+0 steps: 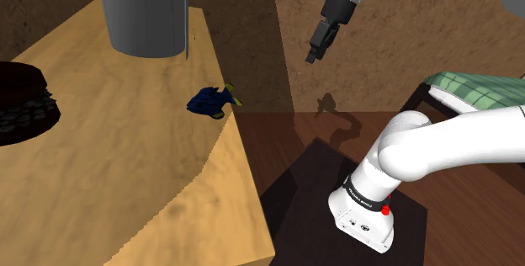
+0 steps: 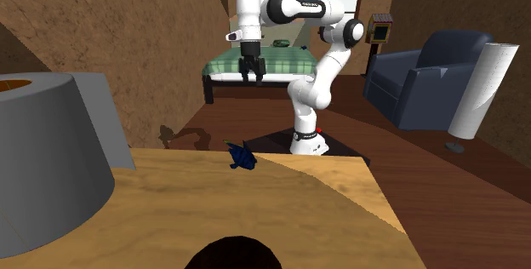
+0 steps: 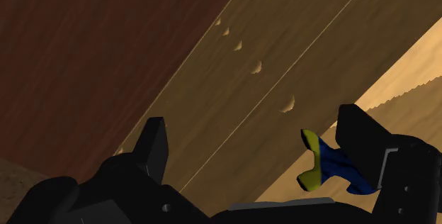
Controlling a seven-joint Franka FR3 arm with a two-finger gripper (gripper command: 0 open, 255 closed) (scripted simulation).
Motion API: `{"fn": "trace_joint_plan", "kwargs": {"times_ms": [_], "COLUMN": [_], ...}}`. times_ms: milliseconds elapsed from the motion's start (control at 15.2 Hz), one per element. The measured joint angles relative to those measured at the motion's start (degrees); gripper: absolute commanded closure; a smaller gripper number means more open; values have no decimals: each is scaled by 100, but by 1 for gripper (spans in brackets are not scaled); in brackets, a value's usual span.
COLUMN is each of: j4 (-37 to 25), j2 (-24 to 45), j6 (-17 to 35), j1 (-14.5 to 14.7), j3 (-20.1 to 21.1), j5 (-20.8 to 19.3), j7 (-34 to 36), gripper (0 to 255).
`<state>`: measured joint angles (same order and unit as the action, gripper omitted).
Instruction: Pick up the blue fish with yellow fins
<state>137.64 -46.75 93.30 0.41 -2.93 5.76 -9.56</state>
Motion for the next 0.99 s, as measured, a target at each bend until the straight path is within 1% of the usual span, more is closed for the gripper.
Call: {"fn": "trace_joint_plan", "kwargs": {"times_ms": [66, 198, 594, 990], "j4": [0, 97, 490, 612], "j2": [0, 91, 517, 1257], "j6": [0, 283, 1607, 3002], "j1": [0, 88, 550, 1110], "j3": [0, 18, 135, 238], "j5": [0, 99, 603, 1206], "j7": [0, -80, -496, -1075], "gripper": [0, 0, 0, 0]}}
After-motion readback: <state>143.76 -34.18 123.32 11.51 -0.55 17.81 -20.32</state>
